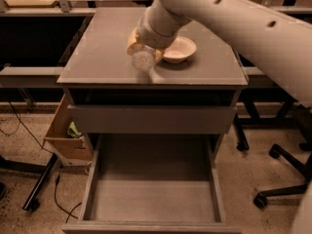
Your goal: Place blue plastic bottle into middle drawer
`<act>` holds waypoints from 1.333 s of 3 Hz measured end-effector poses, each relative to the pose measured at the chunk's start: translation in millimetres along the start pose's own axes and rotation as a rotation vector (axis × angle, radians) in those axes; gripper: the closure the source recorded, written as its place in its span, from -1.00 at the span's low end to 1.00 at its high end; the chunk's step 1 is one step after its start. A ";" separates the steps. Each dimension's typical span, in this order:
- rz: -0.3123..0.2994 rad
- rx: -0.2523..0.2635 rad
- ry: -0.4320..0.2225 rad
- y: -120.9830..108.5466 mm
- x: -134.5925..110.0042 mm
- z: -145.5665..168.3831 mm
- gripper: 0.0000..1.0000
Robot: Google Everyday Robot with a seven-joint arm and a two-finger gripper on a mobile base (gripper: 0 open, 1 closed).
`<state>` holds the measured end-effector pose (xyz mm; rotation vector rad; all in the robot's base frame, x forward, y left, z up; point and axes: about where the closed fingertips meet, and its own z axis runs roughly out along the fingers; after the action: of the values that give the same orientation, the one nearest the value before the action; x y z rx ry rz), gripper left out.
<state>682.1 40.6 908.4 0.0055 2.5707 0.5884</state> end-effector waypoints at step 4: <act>-0.125 -0.225 -0.028 8.4 46.1 -38.0 1.00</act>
Offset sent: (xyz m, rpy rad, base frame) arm -0.0103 -0.0355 0.0013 0.0306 0.0104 0.0047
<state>622.9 37.9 919.9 -0.2198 2.4427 0.8195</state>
